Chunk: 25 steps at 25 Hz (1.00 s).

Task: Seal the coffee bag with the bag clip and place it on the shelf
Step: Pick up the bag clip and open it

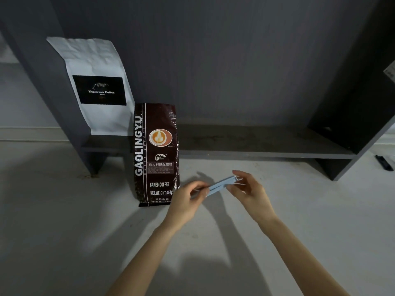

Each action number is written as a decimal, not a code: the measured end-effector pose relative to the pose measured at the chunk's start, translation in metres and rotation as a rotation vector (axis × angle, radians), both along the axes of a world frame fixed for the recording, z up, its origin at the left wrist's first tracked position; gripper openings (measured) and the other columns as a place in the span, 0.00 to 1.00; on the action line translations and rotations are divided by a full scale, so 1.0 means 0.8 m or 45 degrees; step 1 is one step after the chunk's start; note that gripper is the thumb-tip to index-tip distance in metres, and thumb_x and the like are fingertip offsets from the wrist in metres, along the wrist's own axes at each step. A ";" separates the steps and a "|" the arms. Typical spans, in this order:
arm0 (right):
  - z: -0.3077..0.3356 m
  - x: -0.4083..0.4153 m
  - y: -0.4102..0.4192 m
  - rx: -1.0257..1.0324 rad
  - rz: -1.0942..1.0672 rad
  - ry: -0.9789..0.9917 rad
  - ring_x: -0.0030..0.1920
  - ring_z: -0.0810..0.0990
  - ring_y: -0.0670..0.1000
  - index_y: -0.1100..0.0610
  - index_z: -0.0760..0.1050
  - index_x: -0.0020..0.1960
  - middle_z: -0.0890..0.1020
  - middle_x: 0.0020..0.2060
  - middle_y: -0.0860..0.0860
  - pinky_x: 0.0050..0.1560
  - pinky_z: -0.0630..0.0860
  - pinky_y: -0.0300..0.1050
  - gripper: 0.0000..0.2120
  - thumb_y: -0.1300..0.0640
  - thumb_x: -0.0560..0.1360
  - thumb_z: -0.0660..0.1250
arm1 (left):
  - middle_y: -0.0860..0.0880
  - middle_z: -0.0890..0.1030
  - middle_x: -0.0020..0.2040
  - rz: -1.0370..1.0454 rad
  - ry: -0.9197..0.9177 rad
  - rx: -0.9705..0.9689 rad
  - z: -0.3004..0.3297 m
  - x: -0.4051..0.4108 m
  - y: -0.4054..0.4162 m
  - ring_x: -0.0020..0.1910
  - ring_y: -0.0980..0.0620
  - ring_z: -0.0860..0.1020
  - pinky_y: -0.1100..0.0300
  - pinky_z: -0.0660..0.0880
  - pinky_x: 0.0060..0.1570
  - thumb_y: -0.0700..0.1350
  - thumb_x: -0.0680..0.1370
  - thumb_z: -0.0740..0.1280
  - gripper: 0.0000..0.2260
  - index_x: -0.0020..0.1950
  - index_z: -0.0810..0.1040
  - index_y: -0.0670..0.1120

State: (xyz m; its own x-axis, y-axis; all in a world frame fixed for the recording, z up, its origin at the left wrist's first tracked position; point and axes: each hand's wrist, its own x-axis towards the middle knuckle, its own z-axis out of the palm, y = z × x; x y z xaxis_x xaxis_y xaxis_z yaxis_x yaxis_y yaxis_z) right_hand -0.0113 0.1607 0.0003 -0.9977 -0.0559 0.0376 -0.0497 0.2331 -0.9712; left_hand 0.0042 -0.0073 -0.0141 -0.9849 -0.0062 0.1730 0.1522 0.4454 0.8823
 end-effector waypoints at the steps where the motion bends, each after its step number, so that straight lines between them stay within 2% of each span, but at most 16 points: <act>1: 0.001 0.001 -0.005 -0.095 0.013 -0.060 0.43 0.78 0.49 0.56 0.73 0.51 0.79 0.43 0.53 0.40 0.75 0.31 0.11 0.63 0.70 0.68 | 0.50 0.81 0.44 -0.004 0.000 0.024 0.001 0.002 0.000 0.40 0.59 0.77 0.78 0.68 0.38 0.39 0.74 0.65 0.05 0.49 0.79 0.42; 3: 0.002 0.002 -0.012 -0.186 0.028 -0.141 0.40 0.80 0.47 0.61 0.75 0.46 0.80 0.40 0.52 0.38 0.76 0.32 0.04 0.62 0.71 0.66 | 0.51 0.80 0.42 -0.011 0.001 0.050 0.001 0.005 0.001 0.39 0.63 0.76 0.78 0.69 0.38 0.38 0.74 0.65 0.05 0.48 0.79 0.42; 5: -0.001 0.003 -0.017 -0.215 0.042 -0.167 0.39 0.81 0.42 0.62 0.74 0.42 0.81 0.39 0.50 0.37 0.77 0.31 0.03 0.61 0.73 0.64 | 0.52 0.80 0.43 -0.001 0.016 0.040 0.000 0.006 0.002 0.40 0.64 0.76 0.79 0.68 0.39 0.38 0.74 0.65 0.05 0.48 0.78 0.42; 7: -0.002 0.004 -0.020 -0.248 0.048 -0.189 0.40 0.81 0.43 0.59 0.73 0.41 0.81 0.39 0.50 0.36 0.77 0.31 0.03 0.62 0.73 0.63 | 0.52 0.80 0.44 0.018 0.046 0.001 -0.003 0.006 0.002 0.41 0.60 0.77 0.80 0.68 0.39 0.38 0.75 0.64 0.05 0.49 0.78 0.41; 9: -0.004 0.003 -0.022 -0.273 0.036 -0.201 0.40 0.81 0.46 0.62 0.73 0.42 0.80 0.39 0.52 0.36 0.77 0.31 0.02 0.64 0.73 0.63 | 0.48 0.81 0.45 0.044 0.083 -0.068 -0.007 0.007 0.004 0.42 0.56 0.78 0.80 0.68 0.38 0.38 0.75 0.63 0.05 0.49 0.77 0.39; 12: -0.006 0.003 -0.026 -0.306 0.001 -0.221 0.40 0.81 0.48 0.66 0.72 0.45 0.79 0.42 0.55 0.37 0.78 0.33 0.04 0.65 0.73 0.62 | 0.41 0.81 0.49 0.061 0.142 -0.176 -0.012 0.008 0.009 0.46 0.47 0.80 0.72 0.68 0.40 0.38 0.76 0.61 0.07 0.51 0.75 0.38; 16: -0.003 0.001 -0.034 -0.337 -0.034 -0.253 0.41 0.83 0.49 0.60 0.73 0.44 0.80 0.45 0.59 0.40 0.80 0.35 0.03 0.64 0.73 0.60 | 0.38 0.78 0.50 0.043 0.237 -0.339 -0.009 0.007 0.009 0.47 0.42 0.78 0.66 0.65 0.43 0.37 0.77 0.58 0.09 0.54 0.74 0.37; 21: 0.001 -0.003 -0.046 -0.318 -0.141 -0.254 0.42 0.82 0.53 0.56 0.70 0.37 0.79 0.40 0.58 0.40 0.80 0.40 0.06 0.63 0.72 0.59 | 0.38 0.76 0.49 0.093 0.217 -0.441 -0.004 0.016 0.016 0.43 0.38 0.76 0.49 0.69 0.42 0.39 0.78 0.55 0.08 0.52 0.71 0.38; 23: 0.002 -0.003 -0.048 -0.310 -0.150 -0.248 0.42 0.82 0.53 0.55 0.70 0.36 0.79 0.38 0.57 0.38 0.80 0.39 0.06 0.62 0.71 0.60 | 0.38 0.76 0.49 0.100 0.180 -0.484 -0.003 0.018 0.019 0.43 0.38 0.77 0.48 0.70 0.41 0.38 0.78 0.54 0.07 0.53 0.70 0.39; 25: 0.001 -0.004 -0.048 -0.319 -0.153 -0.250 0.42 0.82 0.54 0.56 0.70 0.36 0.79 0.38 0.57 0.37 0.80 0.39 0.06 0.62 0.71 0.60 | 0.39 0.76 0.49 0.101 0.170 -0.498 -0.004 0.019 0.021 0.43 0.38 0.77 0.52 0.67 0.39 0.38 0.78 0.55 0.07 0.53 0.69 0.39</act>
State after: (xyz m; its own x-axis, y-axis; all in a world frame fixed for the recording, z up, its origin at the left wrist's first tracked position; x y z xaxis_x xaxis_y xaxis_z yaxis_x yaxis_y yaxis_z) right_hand -0.0144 0.1221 0.0012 -0.9862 0.0493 -0.1581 0.1572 -0.0215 -0.9873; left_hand 0.0195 0.0094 -0.0172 -0.9527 0.0105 0.3036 0.2056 0.7579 0.6191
